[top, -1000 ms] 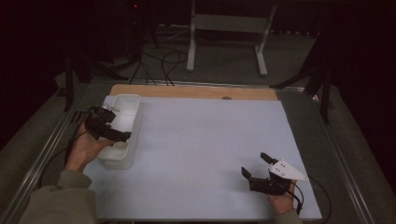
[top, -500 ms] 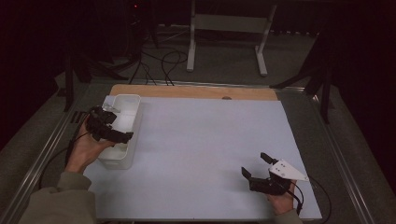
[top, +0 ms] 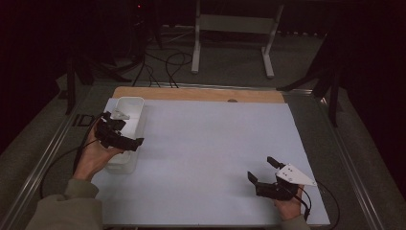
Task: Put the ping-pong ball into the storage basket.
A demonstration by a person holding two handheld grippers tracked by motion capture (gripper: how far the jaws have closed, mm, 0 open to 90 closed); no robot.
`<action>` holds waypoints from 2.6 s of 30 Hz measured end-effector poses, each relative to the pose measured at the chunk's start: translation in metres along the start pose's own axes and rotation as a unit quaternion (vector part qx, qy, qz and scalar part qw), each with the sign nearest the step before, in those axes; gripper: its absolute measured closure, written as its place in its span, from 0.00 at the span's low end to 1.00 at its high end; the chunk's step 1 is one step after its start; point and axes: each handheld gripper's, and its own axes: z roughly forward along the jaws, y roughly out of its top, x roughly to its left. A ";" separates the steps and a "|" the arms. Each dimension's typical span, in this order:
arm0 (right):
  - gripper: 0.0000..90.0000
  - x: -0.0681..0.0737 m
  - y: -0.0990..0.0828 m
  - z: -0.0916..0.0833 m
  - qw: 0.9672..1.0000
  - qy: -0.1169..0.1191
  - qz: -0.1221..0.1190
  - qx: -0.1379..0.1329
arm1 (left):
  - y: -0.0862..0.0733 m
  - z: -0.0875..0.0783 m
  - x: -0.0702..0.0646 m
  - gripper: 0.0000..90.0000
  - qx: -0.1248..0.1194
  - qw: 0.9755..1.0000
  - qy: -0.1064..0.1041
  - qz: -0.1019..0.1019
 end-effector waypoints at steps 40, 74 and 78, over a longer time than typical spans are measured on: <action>0.09 0.001 0.000 0.000 1.000 0.003 -0.001 -0.001 | -0.025 -0.001 -0.045 0.00 -0.095 0.993 -0.059 0.037; 0.09 0.000 0.002 0.000 1.000 0.014 0.000 -0.005 | -0.083 -0.009 -0.071 0.00 -0.212 0.973 -0.074 0.059; 0.09 0.000 0.003 0.001 1.000 0.016 0.001 -0.007 | -0.093 -0.009 -0.071 0.00 -0.220 0.970 -0.092 0.053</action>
